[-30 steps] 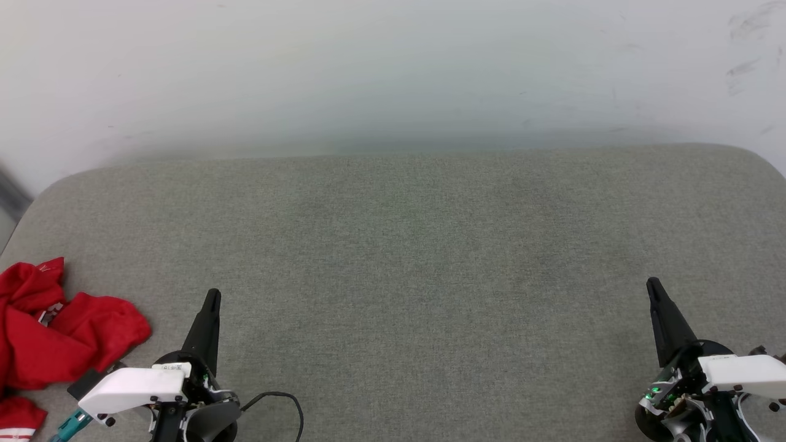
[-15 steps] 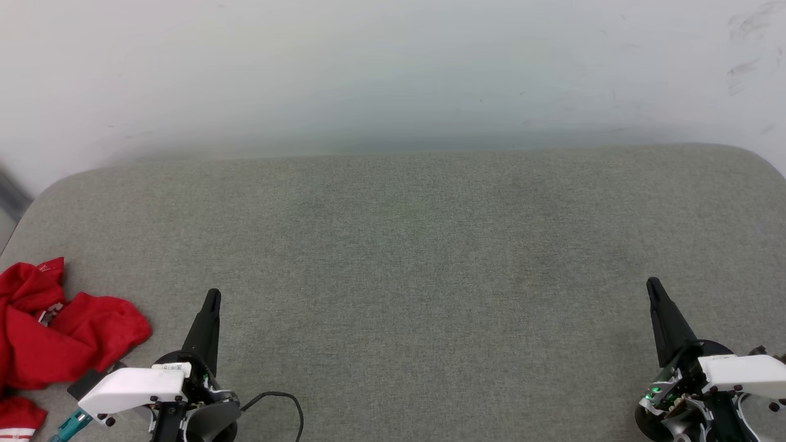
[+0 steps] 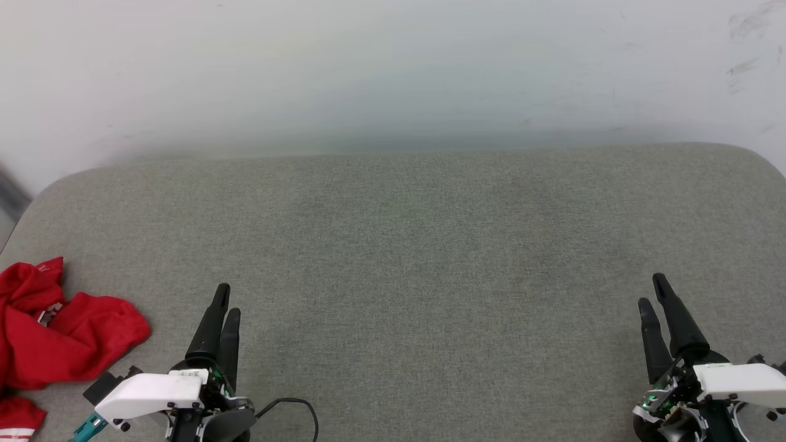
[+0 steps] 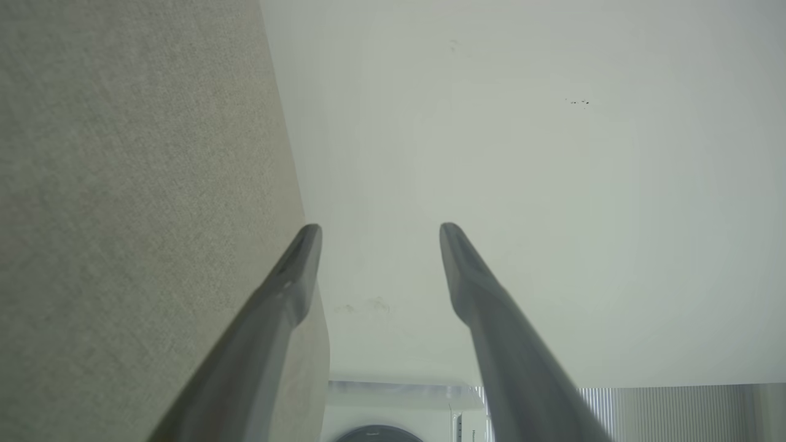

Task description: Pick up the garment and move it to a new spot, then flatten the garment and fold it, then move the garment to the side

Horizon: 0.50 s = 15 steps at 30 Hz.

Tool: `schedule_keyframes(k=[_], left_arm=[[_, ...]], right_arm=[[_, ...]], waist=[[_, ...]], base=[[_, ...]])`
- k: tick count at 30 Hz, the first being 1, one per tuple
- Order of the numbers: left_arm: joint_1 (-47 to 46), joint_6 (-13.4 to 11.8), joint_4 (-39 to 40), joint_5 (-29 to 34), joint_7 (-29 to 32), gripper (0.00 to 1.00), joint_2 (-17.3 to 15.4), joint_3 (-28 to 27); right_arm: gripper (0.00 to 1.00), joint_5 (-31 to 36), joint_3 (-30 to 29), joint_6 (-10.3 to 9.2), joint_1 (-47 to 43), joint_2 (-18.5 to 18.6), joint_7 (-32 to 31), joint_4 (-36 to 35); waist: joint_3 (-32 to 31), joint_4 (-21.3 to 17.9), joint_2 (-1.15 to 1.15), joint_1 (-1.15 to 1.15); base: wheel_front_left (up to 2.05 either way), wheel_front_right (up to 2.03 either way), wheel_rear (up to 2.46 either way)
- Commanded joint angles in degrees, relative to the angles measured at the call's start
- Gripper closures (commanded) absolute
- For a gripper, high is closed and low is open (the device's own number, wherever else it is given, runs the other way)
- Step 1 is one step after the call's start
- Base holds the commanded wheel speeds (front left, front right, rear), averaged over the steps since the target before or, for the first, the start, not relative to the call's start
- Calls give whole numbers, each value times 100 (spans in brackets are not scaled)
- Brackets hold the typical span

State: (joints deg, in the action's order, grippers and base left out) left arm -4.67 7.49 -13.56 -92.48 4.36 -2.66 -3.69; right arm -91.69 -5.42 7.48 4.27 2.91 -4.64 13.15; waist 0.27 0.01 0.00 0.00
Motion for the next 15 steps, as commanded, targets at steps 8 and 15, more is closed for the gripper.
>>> schedule_keyframes(k=[8,15], left_arm=[[-117,2,414,96,-269,0,-16,302],[-101,2,578,495,-440,0,-47,469]], right_arm=[[0,125,157,1,23,83,263,-403],[0,385,298,1,-2,198,459,-558]], waist=[[14,12,0,0],[26,24,0,0]], base=[[0,0,0],[0,0,0]])
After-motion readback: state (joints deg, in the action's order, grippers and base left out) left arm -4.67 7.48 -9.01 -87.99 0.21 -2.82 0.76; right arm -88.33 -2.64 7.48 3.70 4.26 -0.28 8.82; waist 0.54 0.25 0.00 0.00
